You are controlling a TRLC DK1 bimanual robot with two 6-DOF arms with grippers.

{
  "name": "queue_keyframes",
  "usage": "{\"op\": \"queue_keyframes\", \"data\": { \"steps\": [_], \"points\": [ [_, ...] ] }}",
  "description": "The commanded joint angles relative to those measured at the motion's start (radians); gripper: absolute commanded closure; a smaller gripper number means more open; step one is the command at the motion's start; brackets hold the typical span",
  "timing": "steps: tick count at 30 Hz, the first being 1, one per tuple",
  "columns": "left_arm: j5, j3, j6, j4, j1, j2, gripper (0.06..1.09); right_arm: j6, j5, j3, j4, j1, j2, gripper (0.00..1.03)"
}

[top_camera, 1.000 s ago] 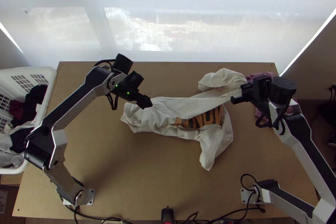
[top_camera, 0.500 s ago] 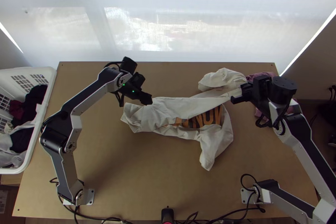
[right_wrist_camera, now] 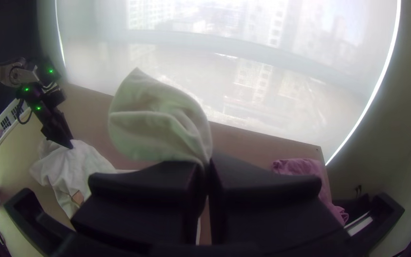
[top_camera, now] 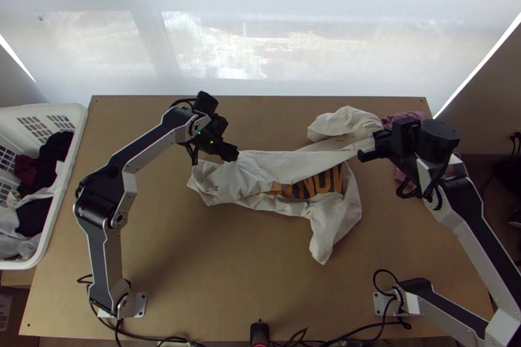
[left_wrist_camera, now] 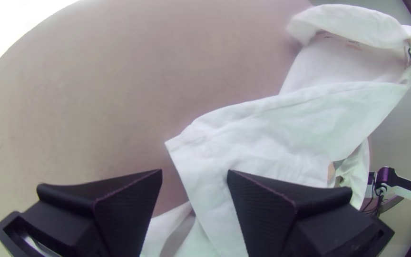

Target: Fold the t-shirt

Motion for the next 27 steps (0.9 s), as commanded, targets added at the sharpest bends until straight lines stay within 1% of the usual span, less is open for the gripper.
{"op": "queue_keyframes", "data": {
  "steps": [1,2,3,5,12,13,15,16,18,22,27],
  "points": [
    [0.01,0.018,-0.01,-0.012,-0.015,0.021,0.46,-0.004,0.0,-0.001,0.004,0.004,0.002,1.0],
    [0.015,0.022,-0.01,-0.018,-0.018,0.024,0.5,-0.004,0.0,-0.001,0.004,0.004,0.002,1.0],
    [0.016,0.024,-0.009,-0.026,-0.02,0.025,0.52,-0.004,0.0,0.0,0.005,0.006,0.002,1.0],
    [0.023,0.027,-0.007,-0.036,-0.02,0.03,0.52,-0.004,0.0,0.0,0.005,0.006,0.002,1.0],
    [0.043,0.033,-0.009,-0.035,-0.021,0.025,0.8,-0.004,0.0,0.0,0.005,0.004,0.002,1.0],
    [0.043,0.035,-0.01,-0.032,-0.02,0.021,0.83,-0.004,0.0,0.0,0.005,0.004,0.002,1.0],
    [0.044,0.039,-0.012,-0.032,-0.021,0.008,0.84,-0.004,0.0,0.0,0.005,0.004,0.001,1.0],
    [0.044,0.039,-0.013,-0.03,-0.023,-0.002,0.89,-0.002,0.0,0.0,0.005,0.004,0.001,1.0],
    [0.043,0.039,-0.021,-0.029,-0.023,-0.024,1.06,-0.002,0.0,0.003,0.005,0.004,0.001,1.0],
    [0.043,0.035,-0.023,-0.036,-0.021,-0.097,1.05,-0.002,0.0,0.012,0.005,0.004,-0.002,1.0],
    [0.039,0.038,-0.032,-0.024,-0.012,-0.243,1.05,0.002,0.0,0.052,-0.01,0.004,-0.01,1.0]
  ]
}}
